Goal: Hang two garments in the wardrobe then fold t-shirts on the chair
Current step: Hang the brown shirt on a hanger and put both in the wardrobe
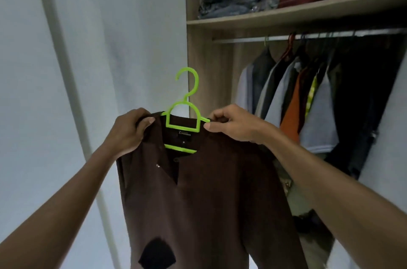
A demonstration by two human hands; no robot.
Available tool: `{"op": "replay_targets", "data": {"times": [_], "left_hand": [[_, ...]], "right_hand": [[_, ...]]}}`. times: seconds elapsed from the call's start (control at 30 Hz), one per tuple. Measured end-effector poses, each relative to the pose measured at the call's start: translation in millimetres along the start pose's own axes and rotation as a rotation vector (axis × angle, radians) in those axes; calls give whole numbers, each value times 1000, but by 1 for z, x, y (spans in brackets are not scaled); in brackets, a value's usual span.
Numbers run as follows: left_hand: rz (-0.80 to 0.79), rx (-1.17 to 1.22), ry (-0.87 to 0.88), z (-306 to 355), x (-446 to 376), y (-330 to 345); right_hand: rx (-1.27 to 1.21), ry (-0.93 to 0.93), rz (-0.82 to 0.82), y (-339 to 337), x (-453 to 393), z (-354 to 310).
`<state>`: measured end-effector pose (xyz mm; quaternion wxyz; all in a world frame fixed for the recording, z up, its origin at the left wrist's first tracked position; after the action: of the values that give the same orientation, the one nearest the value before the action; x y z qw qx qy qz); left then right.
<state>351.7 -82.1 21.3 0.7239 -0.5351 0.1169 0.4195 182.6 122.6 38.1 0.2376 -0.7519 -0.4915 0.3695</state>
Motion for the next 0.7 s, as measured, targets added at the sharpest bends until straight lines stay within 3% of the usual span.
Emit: {"op": "replay_targets", "data": {"times": [0.13,0.3,0.7], "left_hand": [[-23,87,60,-23,-58,43],[-84,151,151,-49,-137,89],[-115,337,215,-54,-304,195]], "right_hand": [[-227,87,-5,-5,-43,25],[-342,173,-12,-15,-103,43],[-357,240,366,-67,-217,111]]}}
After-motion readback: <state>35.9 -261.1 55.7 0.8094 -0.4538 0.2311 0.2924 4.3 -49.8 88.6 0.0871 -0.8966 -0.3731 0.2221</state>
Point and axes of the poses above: each hand's wrist, its own x-axis away from the middle knuckle, its own y-axis out of the palm, z = x × y, the point moved 7 cm from there along -x, towards the middle knuckle, and after that the axes turned 4 degrees about -y, right-handed, at the moved point
